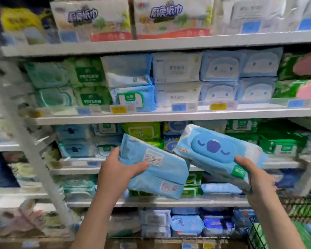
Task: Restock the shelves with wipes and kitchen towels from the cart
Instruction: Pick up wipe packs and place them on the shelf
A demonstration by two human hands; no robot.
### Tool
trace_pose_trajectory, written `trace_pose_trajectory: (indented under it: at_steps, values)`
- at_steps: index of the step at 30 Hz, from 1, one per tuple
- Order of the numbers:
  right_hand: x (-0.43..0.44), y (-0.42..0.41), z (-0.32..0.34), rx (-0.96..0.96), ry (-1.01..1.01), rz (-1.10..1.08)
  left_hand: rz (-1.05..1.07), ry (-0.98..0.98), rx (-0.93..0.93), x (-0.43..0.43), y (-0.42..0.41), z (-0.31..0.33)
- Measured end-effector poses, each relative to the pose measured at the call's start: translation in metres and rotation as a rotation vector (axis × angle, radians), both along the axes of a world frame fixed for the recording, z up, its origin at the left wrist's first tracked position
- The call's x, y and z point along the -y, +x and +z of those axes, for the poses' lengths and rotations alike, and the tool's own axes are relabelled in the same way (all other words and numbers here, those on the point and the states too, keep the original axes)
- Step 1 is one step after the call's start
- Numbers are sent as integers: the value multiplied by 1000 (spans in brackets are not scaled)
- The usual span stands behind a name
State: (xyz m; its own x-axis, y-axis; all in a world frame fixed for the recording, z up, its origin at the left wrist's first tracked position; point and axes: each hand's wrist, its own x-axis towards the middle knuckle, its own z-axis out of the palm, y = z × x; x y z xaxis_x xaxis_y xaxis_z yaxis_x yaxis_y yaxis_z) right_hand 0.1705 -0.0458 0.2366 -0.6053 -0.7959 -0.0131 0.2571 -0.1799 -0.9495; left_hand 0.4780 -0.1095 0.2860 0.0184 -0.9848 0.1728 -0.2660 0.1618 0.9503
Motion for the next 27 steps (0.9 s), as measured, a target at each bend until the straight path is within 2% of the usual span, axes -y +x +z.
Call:
trace_pose_trajectory:
  at_steps: [3,7,14,21,27]
  values:
    - [35,23,15,-5,-22,148,112,-9,-48,1,25,11]
    - [78,47,27,15,-30,237,233,-19,-79,-1,50,15]
    - [122,94,1,-16,56,431,375,44,-172,-7,94,-24]
    - [187,180,-28,-35,122,509,455,106,-266,20,168,-56]
    - [259,287,-44,-62,109,512,465,108,-243,71,262,-62]
